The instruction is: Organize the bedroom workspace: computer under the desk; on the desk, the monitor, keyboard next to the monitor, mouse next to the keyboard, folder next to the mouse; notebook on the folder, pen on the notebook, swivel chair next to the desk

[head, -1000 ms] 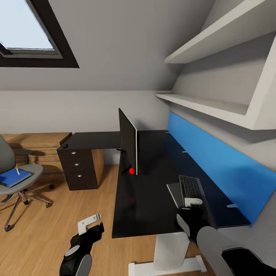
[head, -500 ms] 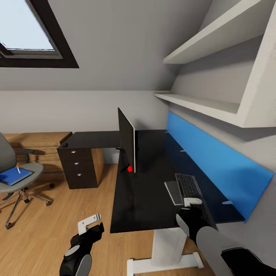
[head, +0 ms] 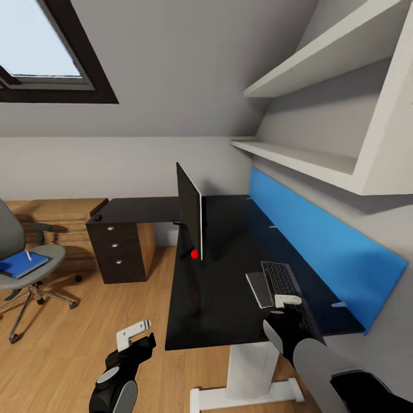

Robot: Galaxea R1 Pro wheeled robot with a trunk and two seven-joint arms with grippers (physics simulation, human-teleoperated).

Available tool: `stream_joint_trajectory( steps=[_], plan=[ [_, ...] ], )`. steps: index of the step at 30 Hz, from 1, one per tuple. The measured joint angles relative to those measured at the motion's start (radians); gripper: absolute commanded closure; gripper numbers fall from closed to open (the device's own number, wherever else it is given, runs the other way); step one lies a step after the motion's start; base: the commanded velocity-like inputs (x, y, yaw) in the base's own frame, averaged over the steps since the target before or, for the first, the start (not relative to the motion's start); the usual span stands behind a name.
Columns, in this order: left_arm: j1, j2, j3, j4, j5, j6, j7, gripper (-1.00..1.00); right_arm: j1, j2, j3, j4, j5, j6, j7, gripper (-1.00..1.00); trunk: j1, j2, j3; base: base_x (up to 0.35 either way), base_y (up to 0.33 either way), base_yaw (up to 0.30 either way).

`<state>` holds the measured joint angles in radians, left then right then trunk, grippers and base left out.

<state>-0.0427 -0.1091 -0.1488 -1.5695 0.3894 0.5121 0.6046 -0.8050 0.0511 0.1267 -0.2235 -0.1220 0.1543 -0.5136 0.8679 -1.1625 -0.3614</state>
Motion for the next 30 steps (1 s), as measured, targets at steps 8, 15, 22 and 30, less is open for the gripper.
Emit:
stream_joint_trajectory(
  steps=[8,15,22,30],
  plan=[
    [0.0,0.0,0.0,0.0,0.0,0.0,0.0,-1.0,0.0,0.006,0.001,-0.014,-0.001,-0.087,0.002,-1.0,-0.031,0.056,0.025,0.0,0.0,0.0],
    [0.0,0.0,0.001,0.0,0.0,0.0,0.0,-1.0,0.005,0.026,-0.001,-0.133,0.001,-0.095,0.002,-1.0,-0.058,0.105,0.047,0.0,0.0,0.0],
    [0.0,0.0,0.001,0.0,-0.001,0.0,0.0,-1.0,0.063,0.03,-0.003,-0.312,0.002,-0.04,0.003,-1.0,-0.084,0.154,0.069,0.0,0.0,0.0],
    [0.0,0.0,0.001,0.0,-0.001,0.0,0.0,-1.0,0.281,0.027,0.001,-0.778,-0.01,0.159,0.006,-1.0,-0.115,0.21,0.094,0.0,0.0,0.0]
  ],
)
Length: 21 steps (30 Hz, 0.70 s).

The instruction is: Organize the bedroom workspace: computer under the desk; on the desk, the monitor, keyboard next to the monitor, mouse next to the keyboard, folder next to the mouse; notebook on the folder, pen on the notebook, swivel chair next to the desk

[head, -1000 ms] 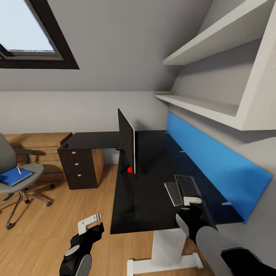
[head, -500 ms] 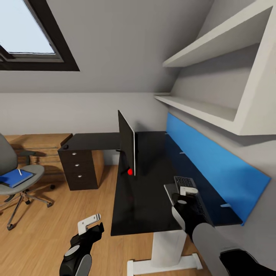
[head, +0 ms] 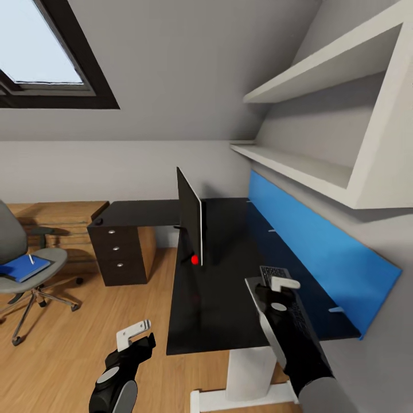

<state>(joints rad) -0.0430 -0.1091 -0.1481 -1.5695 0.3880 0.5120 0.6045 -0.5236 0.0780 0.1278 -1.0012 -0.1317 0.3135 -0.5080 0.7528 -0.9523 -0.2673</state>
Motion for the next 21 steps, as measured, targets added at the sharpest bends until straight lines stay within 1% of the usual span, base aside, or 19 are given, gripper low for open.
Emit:
stream_joint_trajectory(
  steps=[6,10,14,18,19,21],
  plan=[
    [0.0,0.0,-0.001,0.0,0.0,0.0,0.0,-1.0,0.094,0.005,0.004,-0.193,-0.008,0.046,0.001,-1.0,-0.023,0.042,0.019,0.0,0.0,0.0],
    [0.0,0.0,-0.001,0.0,0.0,0.0,0.0,-1.0,0.108,0.007,0.007,-0.223,-0.011,0.049,0.002,-1.0,-0.038,0.07,0.031,0.0,0.0,0.0],
    [0.0,0.0,-0.001,0.0,0.001,0.0,0.0,-1.0,0.113,0.009,0.007,-0.234,-0.014,0.048,0.002,-1.0,-0.038,0.07,0.032,0.0,0.0,0.0],
    [0.0,0.0,-0.001,0.0,0.001,0.0,0.0,-1.0,0.115,0.021,0.01,-0.242,-0.024,0.047,0.001,-1.0,-0.038,0.07,0.032,0.0,0.0,0.0],
    [0.0,0.0,-0.001,0.0,0.0,0.0,0.001,-1.0,0.116,0.038,0.011,-0.245,-0.03,0.045,0.001,-1.0,-0.038,0.07,0.032,0.0,0.0,0.0],
    [0.0,0.0,-0.001,0.0,0.0,0.0,0.001,-1.0,0.116,0.043,0.01,-0.25,-0.032,0.044,0.0,-1.0,-0.038,0.07,0.032,0.0,0.0,0.0]
  ],
)
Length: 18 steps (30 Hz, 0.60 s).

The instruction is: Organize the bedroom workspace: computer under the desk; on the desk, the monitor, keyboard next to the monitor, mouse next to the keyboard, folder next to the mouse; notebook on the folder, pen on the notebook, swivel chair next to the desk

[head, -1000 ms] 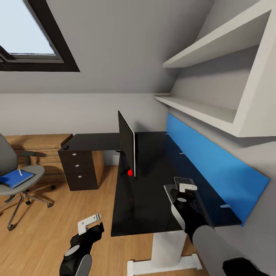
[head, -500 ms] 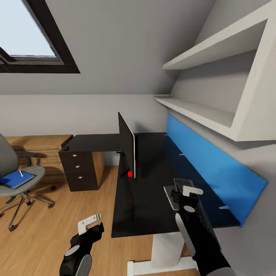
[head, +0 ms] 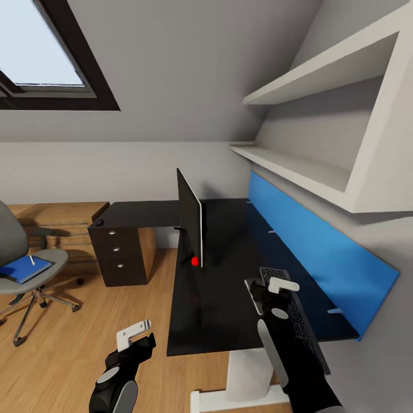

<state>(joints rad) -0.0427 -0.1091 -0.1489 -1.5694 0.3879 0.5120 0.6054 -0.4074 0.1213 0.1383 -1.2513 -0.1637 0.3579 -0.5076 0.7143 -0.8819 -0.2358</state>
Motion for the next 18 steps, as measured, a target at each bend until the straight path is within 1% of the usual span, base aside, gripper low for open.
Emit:
stream_joint_trajectory(
  steps=[4,5,6,18],
  plan=[
    [0.0,0.0,0.0,0.0,-0.001,0.0,0.0,-1.0,0.0,0.005,-0.003,-0.011,-0.015,-0.007,0.0,-1.0,0.0,0.0,0.0,-0.026,0.0,0.0],
    [0.0,0.001,0.0,0.0,-0.001,-0.001,0.001,-1.0,0.0,0.002,-0.008,-0.021,-0.064,-0.016,-0.003,-1.0,0.0,0.0,0.0,-0.184,0.0,0.0],
    [0.0,0.001,0.0,0.0,-0.001,-0.002,0.001,-1.0,0.0,0.002,-0.009,-0.022,-0.068,-0.016,-0.003,-1.0,0.0,0.0,0.0,-0.295,0.0,0.0],
    [0.001,0.002,0.0,0.0,-0.001,-0.002,0.001,-1.0,0.0,0.0,-0.011,-0.021,-0.072,-0.02,-0.003,-1.0,0.001,0.0,0.0,-0.326,0.0,-0.008]
  ],
)
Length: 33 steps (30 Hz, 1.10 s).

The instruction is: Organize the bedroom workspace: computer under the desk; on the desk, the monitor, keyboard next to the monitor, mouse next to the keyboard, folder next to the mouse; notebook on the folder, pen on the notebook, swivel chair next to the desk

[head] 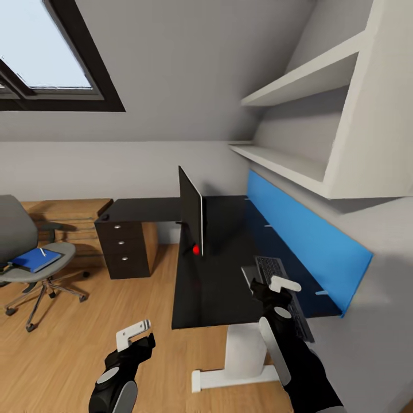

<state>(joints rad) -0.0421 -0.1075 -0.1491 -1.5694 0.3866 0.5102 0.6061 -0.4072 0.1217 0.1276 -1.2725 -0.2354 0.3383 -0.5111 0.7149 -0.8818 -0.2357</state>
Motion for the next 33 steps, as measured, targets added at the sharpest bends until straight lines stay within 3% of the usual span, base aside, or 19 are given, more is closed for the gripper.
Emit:
stream_joint_trajectory(
  steps=[11,21,30,33],
  plan=[
    [0.0,0.0,0.001,0.0,0.0,0.0,0.0,-1.0,0.0,0.0,-0.001,0.0,-0.001,0.0,0.0,-1.0,0.0,0.0,0.002,-0.334,0.0,-0.102],
    [0.0,-0.001,0.001,-0.013,0.001,-0.002,-0.001,-1.0,0.0,0.001,-0.042,-0.001,-0.036,-0.002,0.004,-1.0,-0.001,0.0,0.003,-0.082,0.0,-0.003],
    [0.0,-0.001,0.002,-0.018,0.001,-0.004,0.004,-1.0,0.0,-0.021,-0.046,0.005,-0.045,-0.004,0.017,-1.0,0.034,-0.063,-0.026,-0.004,0.0,0.0],
    [0.0,-0.002,0.002,-0.018,0.001,-0.004,0.004,-1.0,0.001,-0.036,-0.054,0.013,-0.073,-0.003,0.054,-1.0,0.045,-0.084,-0.035,0.0,0.0,0.0]
  ],
)
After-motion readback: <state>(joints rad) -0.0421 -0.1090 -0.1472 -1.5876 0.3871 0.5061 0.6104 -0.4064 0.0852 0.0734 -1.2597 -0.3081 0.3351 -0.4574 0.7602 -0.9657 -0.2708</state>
